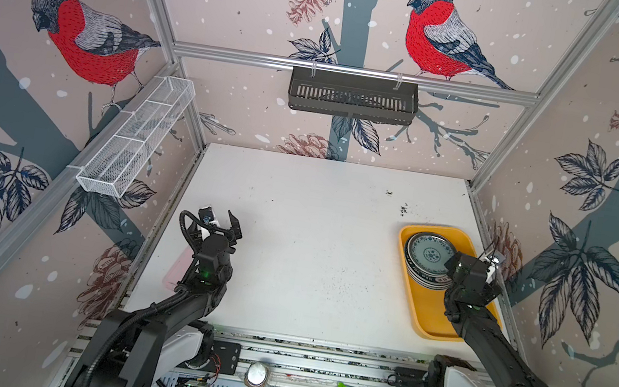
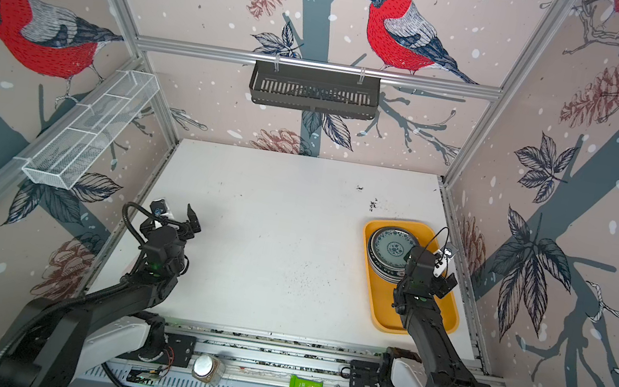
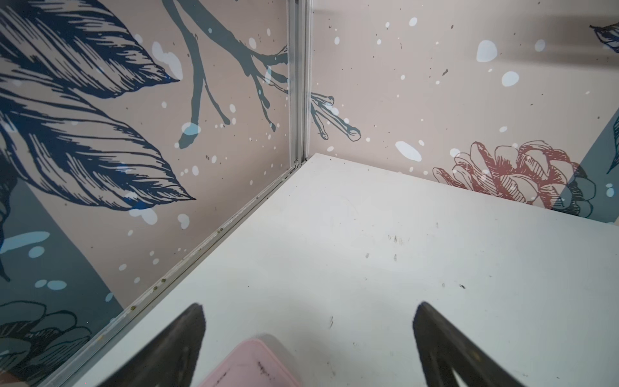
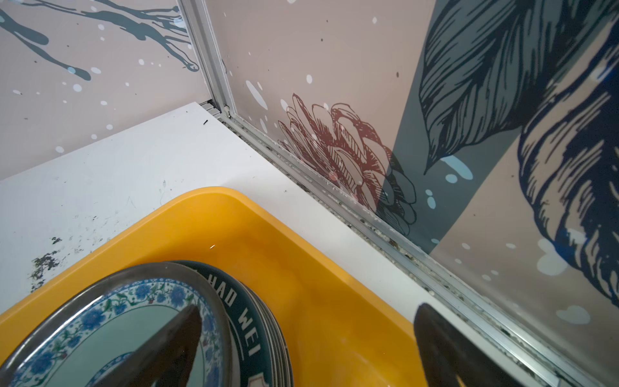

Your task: Place the plates into the plastic bin on the countertop

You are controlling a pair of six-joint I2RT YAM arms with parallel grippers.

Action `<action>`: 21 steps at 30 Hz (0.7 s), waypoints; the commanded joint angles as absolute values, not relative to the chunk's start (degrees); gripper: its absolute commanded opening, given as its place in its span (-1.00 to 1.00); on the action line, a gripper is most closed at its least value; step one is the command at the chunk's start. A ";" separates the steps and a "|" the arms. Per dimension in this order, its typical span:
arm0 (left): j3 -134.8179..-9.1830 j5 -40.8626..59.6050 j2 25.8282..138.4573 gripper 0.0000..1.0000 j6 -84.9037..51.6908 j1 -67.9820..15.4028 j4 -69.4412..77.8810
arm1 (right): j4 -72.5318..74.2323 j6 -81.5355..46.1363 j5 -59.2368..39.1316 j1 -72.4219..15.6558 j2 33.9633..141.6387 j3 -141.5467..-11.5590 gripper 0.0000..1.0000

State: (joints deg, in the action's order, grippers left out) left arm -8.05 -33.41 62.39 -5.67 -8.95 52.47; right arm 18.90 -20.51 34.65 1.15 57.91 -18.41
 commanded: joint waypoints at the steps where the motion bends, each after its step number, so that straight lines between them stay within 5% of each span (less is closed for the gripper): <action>1: -6.66 -32.86 65.11 0.93 -2.49 -8.61 66.76 | 30.44 -16.25 37.82 -0.58 58.38 -16.05 0.99; 21: -5.38 -24.60 92.03 0.93 0.86 -6.55 94.88 | 67.48 -6.16 31.29 -4.75 70.89 -6.24 0.99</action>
